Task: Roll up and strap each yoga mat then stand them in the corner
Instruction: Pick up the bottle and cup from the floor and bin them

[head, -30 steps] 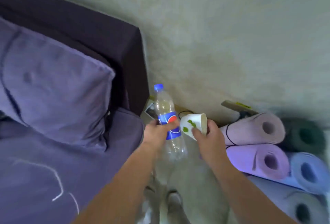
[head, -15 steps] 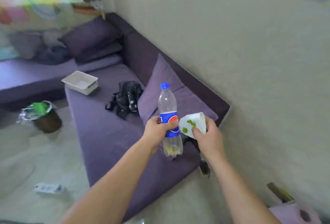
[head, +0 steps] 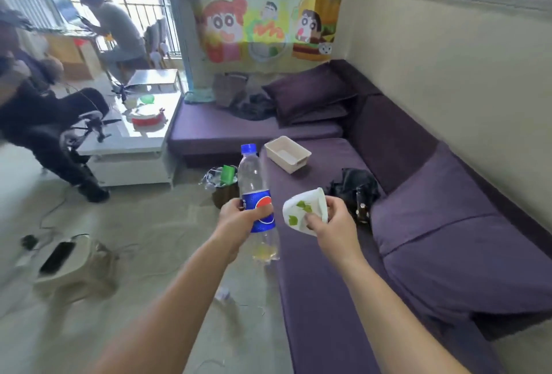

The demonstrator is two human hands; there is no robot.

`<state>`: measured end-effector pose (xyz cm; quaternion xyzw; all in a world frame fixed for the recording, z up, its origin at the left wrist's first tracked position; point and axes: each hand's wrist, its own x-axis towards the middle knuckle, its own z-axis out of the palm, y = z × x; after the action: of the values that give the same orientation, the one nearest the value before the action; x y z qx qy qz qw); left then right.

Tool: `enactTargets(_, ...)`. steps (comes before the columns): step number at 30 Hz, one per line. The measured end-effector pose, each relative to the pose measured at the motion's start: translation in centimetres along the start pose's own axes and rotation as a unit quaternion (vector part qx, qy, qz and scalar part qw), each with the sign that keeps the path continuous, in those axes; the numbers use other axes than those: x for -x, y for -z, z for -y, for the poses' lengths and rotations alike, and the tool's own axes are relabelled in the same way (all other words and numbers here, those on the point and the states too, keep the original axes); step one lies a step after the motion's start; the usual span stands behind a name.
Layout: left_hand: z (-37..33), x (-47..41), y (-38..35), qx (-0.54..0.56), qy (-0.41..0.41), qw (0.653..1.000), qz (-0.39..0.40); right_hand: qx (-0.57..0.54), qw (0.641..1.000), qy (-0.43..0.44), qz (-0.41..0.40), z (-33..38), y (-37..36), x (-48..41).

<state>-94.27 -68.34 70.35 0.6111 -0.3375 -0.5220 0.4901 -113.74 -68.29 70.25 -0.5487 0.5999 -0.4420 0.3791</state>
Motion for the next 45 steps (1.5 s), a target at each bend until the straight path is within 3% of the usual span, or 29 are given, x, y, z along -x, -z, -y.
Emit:
enactTargets(7, -1.0, -9.2, 11.7, -0.012, 0.027, 0.998, -0.062, -0.009, 0.997, -0.013, 0.072, 0.8, -12.0, -8.1)
enactTargets(14, -3.4, -22.0, 18.2, -0.096, 0.080, 0.989, -0.080, -0.045, 0.991, -0.056, 0.111, 0.1, -21.7, -21.1)
enactTargets(21, -4.3, -34.9, 23.4, -0.091, 0.134, 0.981, -0.106, -0.024, 0.984, -0.104, 0.142, -0.9, -31.4, -32.6)
enactTargets(29, -4.5, -54.1, 31.1, -0.073, 0.192, 0.975, -0.087, 0.018, 0.976, -0.193, 0.103, -3.3, -44.4, -44.4)
enactTargets(36, -5.2, -70.3, 35.0, -0.140, 0.248, 0.958, -0.024, 0.046, 0.959, -0.277, 0.034, -4.1, -54.2, -53.3)
enactTargets(41, -2.1, -81.5, 35.1, -0.193, 0.279, 0.940, -0.006, 0.076, 0.948, -0.308, 0.034, -7.3, -59.0, -61.9)
enactTargets(45, 3.5, -91.1, 33.8, -0.238, 0.297, 0.924, -0.006, 0.131, 0.942, -0.300, 0.075, -14.3, -62.6, -70.7)
